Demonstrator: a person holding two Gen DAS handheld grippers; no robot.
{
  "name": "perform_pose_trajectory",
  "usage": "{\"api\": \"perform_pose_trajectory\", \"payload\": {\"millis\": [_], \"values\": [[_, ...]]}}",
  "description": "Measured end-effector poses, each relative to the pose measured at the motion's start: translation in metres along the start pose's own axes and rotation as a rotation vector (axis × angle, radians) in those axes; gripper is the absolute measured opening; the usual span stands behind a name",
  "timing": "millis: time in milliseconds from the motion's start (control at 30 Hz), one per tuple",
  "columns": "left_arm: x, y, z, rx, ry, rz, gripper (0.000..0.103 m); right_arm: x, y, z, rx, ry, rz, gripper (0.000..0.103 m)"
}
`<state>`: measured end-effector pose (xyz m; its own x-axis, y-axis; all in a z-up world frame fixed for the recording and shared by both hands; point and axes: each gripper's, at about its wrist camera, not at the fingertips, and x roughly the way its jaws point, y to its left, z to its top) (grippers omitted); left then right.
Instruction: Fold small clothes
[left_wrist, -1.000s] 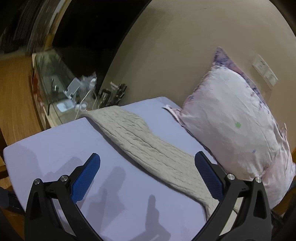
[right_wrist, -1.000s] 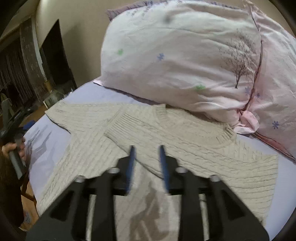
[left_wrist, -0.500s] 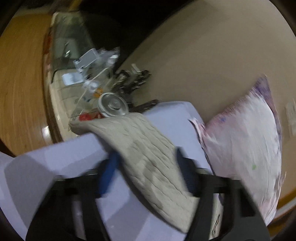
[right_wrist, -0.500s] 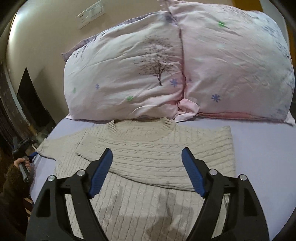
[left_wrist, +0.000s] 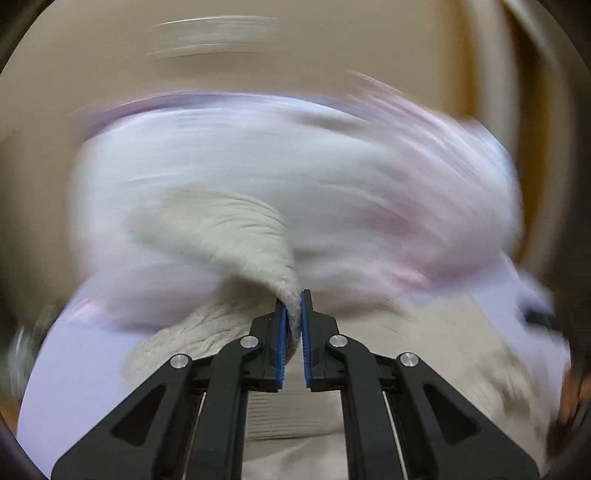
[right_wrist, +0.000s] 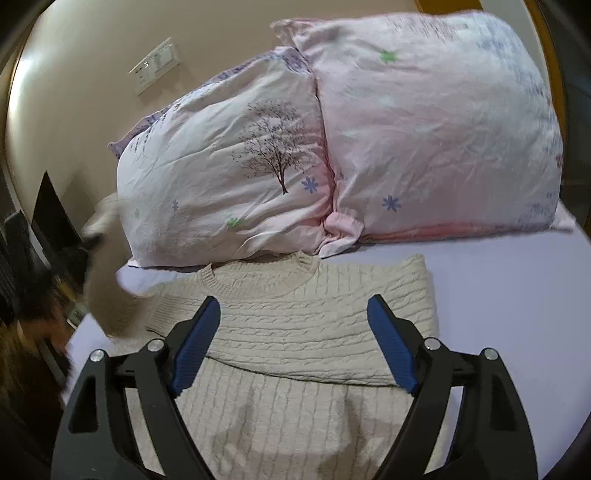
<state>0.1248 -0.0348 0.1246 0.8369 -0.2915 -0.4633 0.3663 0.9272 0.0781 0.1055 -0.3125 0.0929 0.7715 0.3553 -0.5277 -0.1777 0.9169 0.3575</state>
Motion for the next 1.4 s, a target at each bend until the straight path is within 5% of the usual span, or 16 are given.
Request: {"api": "perform_pose_trajectory", "payload": {"millis": [100, 167, 200, 333, 500, 567, 633, 733, 833, 900, 933, 1000, 1133, 1233, 1400], "values": [[0.035, -0.092, -0.027, 0.230, 0.112, -0.093, 0.009, 0.011, -0.019, 0.001, 0.071, 0.050, -0.018, 0.082], [0.032, -0.100, -0.042, 0.239, 0.132, -0.113, 0.010, 0.012, -0.039, 0.001, 0.139, 0.080, -0.019, 0.081], [0.022, -0.090, -0.047, 0.209, 0.127, -0.109, 0.011, 0.012, -0.047, 0.001, 0.165, 0.088, -0.015, 0.079], [-0.027, -0.010, -0.064, -0.018, 0.114, -0.054, 0.051, 0.025, -0.070, 0.000, 0.254, 0.140, -0.049, 0.060], [-0.075, 0.064, -0.107, -0.216, 0.183, 0.029, 0.066, 0.041, -0.070, -0.008, 0.252, 0.162, -0.165, 0.051], [-0.088, 0.078, -0.125, -0.270, 0.204, 0.021, 0.071, 0.057, -0.060, -0.016, 0.190, 0.225, -0.195, 0.039], [-0.092, 0.083, -0.137, -0.318, 0.226, 0.000, 0.078, 0.068, -0.050, -0.022, 0.134, 0.250, -0.220, 0.013], [-0.097, 0.085, -0.151, -0.350, 0.240, -0.007, 0.081, 0.055, -0.052, -0.008, 0.174, 0.121, -0.229, 0.011], [-0.098, 0.087, -0.160, -0.385, 0.260, -0.034, 0.082, 0.045, -0.057, 0.009, 0.167, 0.051, -0.294, 0.018], [-0.098, 0.084, -0.165, -0.388, 0.273, -0.042, 0.082, 0.040, -0.056, 0.002, 0.187, 0.094, -0.299, 0.038], [-0.099, 0.083, -0.168, -0.388, 0.279, -0.044, 0.082, 0.035, -0.052, -0.005, 0.188, 0.114, -0.288, 0.058], [-0.102, 0.083, -0.176, -0.405, 0.288, -0.064, 0.082, 0.017, -0.033, -0.026, 0.160, 0.125, -0.282, 0.072], [-0.111, 0.085, -0.193, -0.466, 0.275, -0.145, 0.079, -0.016, -0.040, -0.073, 0.192, 0.212, -0.289, 0.067], [-0.122, 0.083, -0.205, -0.532, 0.260, -0.276, 0.059, -0.033, -0.050, -0.112, 0.267, 0.295, -0.223, 0.034], [-0.146, 0.073, -0.229, -0.589, 0.233, -0.393, 0.043, -0.082, -0.040, -0.172, 0.344, 0.307, 0.026, 0.026]]}}
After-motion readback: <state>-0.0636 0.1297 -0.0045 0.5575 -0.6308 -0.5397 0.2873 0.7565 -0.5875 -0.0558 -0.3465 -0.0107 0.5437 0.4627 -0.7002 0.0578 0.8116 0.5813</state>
